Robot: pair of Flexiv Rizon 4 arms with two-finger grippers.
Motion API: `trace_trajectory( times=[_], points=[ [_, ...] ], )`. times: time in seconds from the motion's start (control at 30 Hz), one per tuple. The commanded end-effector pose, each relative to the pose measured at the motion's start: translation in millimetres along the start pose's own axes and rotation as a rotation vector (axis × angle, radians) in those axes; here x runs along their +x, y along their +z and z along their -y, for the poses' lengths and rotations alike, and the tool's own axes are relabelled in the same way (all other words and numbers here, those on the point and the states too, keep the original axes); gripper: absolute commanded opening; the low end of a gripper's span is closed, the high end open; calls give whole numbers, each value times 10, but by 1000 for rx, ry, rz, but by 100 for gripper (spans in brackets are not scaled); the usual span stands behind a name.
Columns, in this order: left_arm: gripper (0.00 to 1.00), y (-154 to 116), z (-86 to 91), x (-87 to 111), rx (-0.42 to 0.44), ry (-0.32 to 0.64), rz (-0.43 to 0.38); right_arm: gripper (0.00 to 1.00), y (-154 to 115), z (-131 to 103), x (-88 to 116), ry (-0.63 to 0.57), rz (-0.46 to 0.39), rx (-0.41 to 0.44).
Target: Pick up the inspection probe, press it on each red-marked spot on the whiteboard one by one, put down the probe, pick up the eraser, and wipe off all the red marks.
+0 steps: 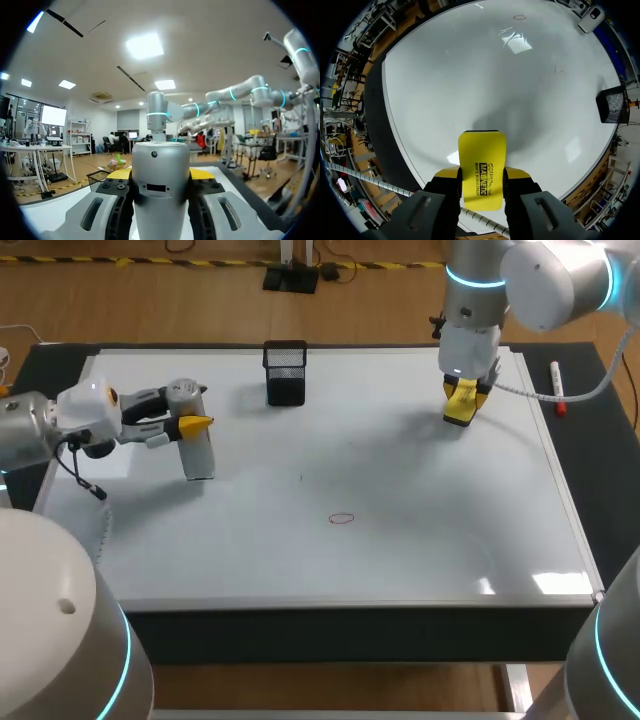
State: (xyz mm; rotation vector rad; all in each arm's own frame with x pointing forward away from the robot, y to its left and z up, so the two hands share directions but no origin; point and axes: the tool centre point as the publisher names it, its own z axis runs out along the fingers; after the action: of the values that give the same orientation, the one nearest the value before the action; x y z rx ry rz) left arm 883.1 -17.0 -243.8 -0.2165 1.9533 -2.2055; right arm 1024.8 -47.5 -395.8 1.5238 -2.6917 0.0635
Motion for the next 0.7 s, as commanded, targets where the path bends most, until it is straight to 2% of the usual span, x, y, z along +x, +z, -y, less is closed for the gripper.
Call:
trace_trajectory(
  times=[0.03, 0.33, 0.7],
  points=[
    [0, -2, 7, -5, 0, 0, -2, 0, -8, 11, 0, -1, -3, 0],
    [0, -2, 7, -5, 0, 0, -2, 0, -18, -43, -23, -16, -19, 13],
    [0, -2, 7, -5, 0, 0, -2, 0, -237, -583, -218, -115, 3, 57]
  ],
)
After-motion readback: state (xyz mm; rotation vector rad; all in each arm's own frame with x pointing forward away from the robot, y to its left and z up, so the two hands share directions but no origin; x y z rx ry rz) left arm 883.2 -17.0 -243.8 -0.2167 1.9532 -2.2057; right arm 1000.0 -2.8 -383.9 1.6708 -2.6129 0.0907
